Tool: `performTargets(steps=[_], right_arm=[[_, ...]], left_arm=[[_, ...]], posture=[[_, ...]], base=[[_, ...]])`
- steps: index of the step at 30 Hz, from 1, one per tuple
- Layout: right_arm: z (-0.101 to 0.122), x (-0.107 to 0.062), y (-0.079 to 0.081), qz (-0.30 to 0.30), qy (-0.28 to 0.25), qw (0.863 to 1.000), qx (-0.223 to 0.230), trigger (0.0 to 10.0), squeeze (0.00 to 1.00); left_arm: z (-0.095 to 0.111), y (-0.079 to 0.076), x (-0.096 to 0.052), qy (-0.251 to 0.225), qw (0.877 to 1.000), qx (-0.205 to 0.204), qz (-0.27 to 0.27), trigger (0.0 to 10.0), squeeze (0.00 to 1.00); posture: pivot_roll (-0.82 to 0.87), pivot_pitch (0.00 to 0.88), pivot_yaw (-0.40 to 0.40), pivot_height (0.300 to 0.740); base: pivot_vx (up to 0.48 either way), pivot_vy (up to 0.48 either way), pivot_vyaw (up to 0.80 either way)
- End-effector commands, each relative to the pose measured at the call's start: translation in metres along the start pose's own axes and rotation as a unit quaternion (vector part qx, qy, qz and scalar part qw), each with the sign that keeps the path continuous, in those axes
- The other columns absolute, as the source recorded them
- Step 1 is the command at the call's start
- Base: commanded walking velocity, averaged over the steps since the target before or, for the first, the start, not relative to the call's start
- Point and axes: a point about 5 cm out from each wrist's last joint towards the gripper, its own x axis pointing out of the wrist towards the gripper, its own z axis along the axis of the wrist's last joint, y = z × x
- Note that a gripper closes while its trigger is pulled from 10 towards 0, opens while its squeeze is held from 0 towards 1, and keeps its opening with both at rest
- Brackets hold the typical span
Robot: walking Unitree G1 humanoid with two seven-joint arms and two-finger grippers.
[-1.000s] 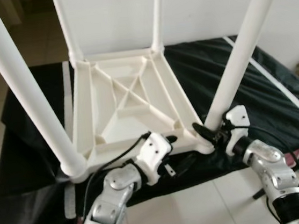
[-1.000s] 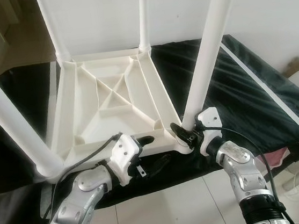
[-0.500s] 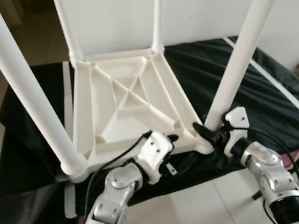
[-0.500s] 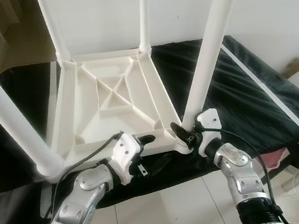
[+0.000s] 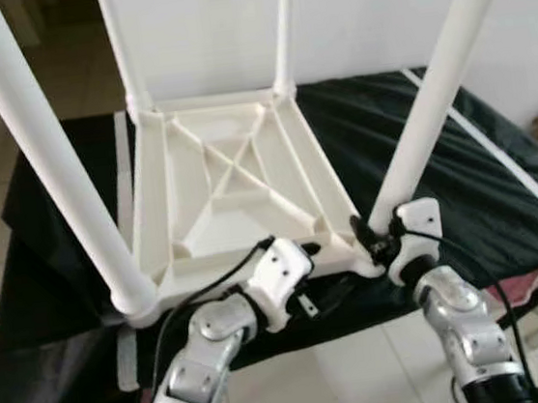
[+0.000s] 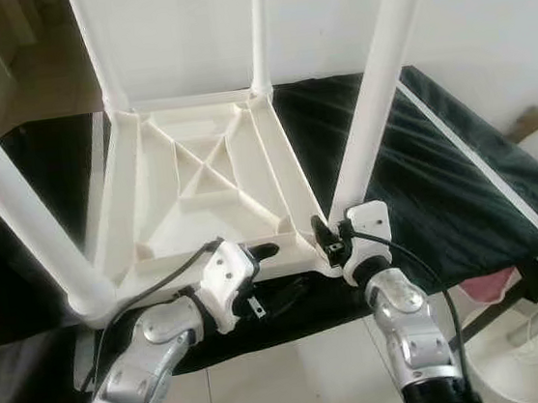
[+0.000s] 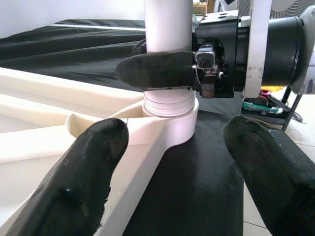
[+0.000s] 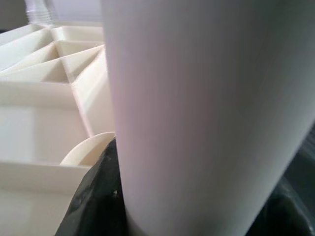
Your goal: Building children table
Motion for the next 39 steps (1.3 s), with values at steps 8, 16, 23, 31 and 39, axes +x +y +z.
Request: performTargets(steps=[8,16,23,31,39], right_arm=[[-0.021,-0.007,0.019,-0.137,0.046,0.988,0.063,10.0,0.00],[-0.013,-0.007,0.028,-0.119,0.035,0.991,0.055,10.0,0.00],[-0.009,-0.006,0.032,-0.122,0.027,0.990,0.058,10.0,0.00],[0.001,-0.004,0.026,-0.089,0.001,0.995,0.034,10.0,1.00],[0.006,-0.005,0.013,0.001,-0.004,1.000,0.012,10.0,1.00]], left_arm=[[0.000,0.002,0.001,-0.003,1.000,0.003,0.017,10.0,0.00],[0.002,0.001,0.001,-0.004,1.000,0.006,0.008,10.0,0.00],[0.003,0.004,0.001,-0.005,1.000,0.012,0.012,10.0,0.00],[0.006,0.006,0.002,-0.009,1.000,0.019,0.016,10.0,0.00],[0.010,0.005,0.009,-0.019,0.999,0.020,0.017,10.0,0.00]], posture=[[0.03,0.011,-0.087,0.740],[0.02,0.016,-0.077,0.740],[0.02,0.016,-0.064,0.740],[0.01,0.023,-0.061,0.740],[0.00,0.022,-0.066,0.740]], base=[[0.000,0.000,0.00],[0.000,0.000,0.00],[0.000,0.000,0.00],[0.000,0.000,0.00],[0.000,0.000,0.00]])
